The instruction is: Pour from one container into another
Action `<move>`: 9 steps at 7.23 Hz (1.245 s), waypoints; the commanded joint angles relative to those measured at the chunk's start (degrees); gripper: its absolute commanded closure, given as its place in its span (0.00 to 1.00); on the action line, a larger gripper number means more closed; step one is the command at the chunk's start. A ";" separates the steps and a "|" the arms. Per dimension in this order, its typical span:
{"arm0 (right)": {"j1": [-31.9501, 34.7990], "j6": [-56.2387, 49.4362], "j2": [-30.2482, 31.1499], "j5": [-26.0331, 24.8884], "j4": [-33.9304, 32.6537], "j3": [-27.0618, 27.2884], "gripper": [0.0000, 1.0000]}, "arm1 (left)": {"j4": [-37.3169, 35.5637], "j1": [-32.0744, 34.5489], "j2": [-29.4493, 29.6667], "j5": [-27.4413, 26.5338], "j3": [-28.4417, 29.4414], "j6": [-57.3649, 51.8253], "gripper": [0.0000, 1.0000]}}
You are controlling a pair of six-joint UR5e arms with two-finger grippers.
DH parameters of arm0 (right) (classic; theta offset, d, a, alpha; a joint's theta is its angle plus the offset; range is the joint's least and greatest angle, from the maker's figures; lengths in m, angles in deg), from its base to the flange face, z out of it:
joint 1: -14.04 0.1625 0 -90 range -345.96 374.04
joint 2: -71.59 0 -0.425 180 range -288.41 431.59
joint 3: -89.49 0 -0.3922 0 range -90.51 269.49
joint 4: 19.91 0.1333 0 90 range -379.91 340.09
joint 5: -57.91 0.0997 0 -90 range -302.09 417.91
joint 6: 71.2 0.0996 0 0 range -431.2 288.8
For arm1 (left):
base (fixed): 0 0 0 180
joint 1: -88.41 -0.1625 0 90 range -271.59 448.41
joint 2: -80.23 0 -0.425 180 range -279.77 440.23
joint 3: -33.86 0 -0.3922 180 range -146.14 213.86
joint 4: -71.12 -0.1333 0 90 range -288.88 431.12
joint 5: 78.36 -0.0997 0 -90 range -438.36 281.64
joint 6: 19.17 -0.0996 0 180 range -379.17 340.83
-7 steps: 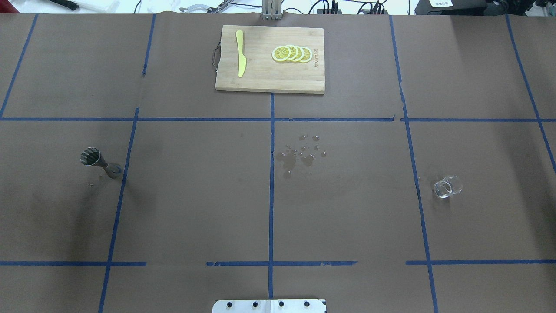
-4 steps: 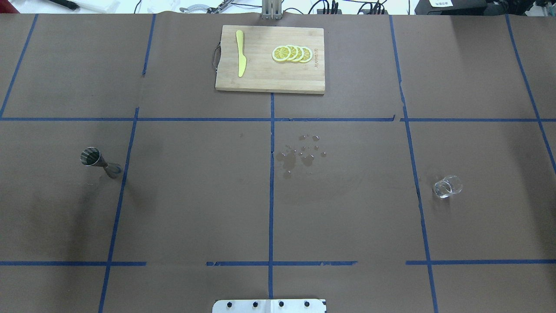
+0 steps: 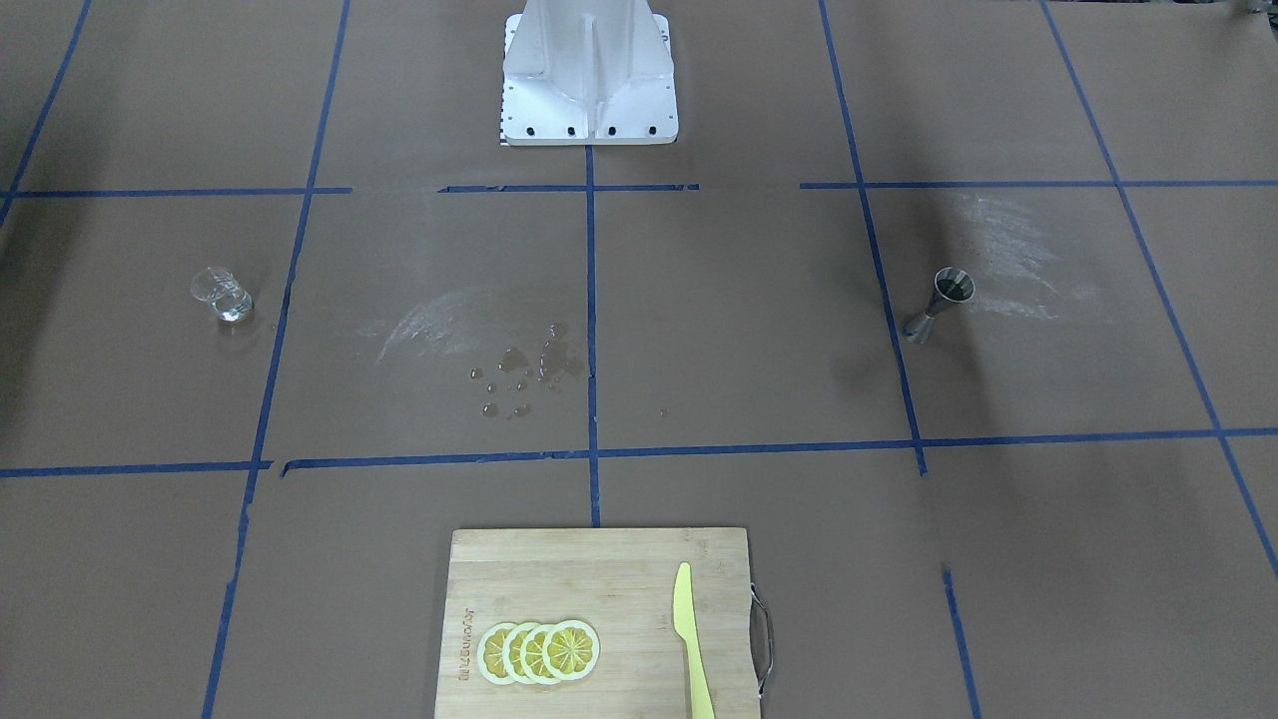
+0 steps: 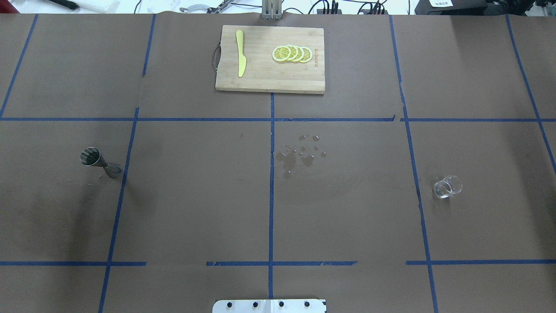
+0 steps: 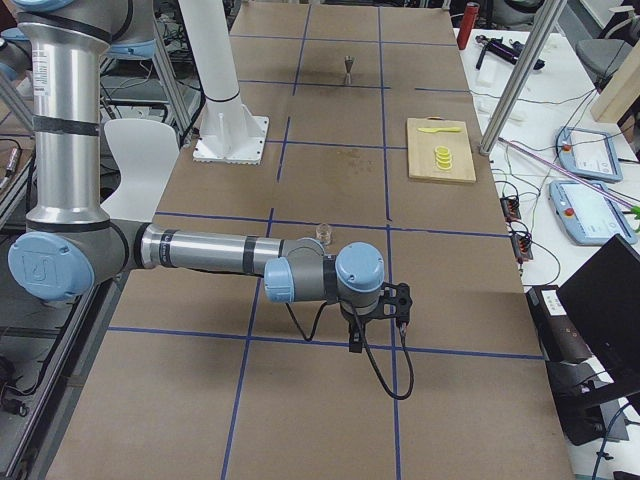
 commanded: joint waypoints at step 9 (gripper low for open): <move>0.01 1.54 -0.44 0.01 0.04 -0.01 0.00 | 0.46 0.06 0.08 0.05 0.02 6.65 0.00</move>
